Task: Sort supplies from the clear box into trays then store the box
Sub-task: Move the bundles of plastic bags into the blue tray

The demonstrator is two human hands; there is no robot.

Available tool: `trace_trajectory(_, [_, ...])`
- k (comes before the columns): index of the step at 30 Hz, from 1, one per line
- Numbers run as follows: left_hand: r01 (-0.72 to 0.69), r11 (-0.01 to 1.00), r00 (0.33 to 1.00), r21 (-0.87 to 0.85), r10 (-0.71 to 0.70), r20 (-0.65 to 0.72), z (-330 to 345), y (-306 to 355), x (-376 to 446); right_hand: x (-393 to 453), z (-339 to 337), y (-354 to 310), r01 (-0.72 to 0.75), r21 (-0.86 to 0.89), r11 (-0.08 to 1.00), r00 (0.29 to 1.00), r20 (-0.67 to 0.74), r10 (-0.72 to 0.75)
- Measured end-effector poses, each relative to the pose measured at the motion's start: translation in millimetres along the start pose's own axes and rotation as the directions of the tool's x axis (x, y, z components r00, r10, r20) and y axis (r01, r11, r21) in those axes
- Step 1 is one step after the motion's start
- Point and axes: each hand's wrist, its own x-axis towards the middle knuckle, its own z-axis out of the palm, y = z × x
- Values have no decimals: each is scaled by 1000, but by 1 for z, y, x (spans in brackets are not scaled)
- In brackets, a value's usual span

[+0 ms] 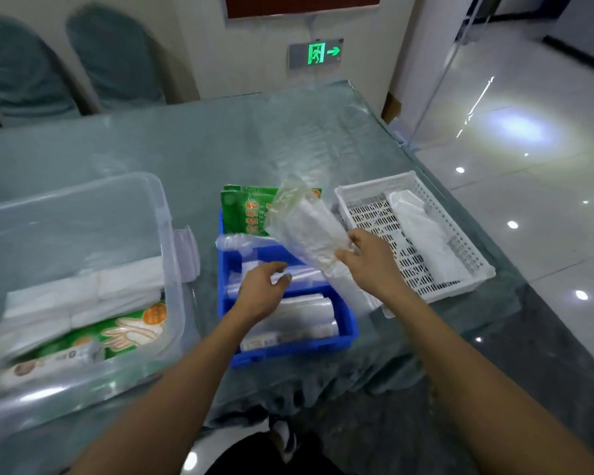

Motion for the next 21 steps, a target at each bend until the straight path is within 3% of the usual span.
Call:
trace_trajectory(3, [3, 989, 996, 145, 11, -94, -2, -29, 9, 21, 7, -2, 16, -48, 999, 999, 41, -14])
trace_trajectory(6, [29, 971, 996, 239, -9, -85, -3, -49, 20, 43, 16, -8, 36, -81, 996, 996, 84, -29])
trace_trajectory(14, [101, 951, 994, 293, -86, -64, -2, -65, 47, 78, 42, -19, 72, -108, 992, 981, 188, -51])
trace_trajectory(21, [105, 823, 978, 558, -187, 92, 6, -63, 55, 106, 42, -16, 105, -73, 992, 961, 265, -82])
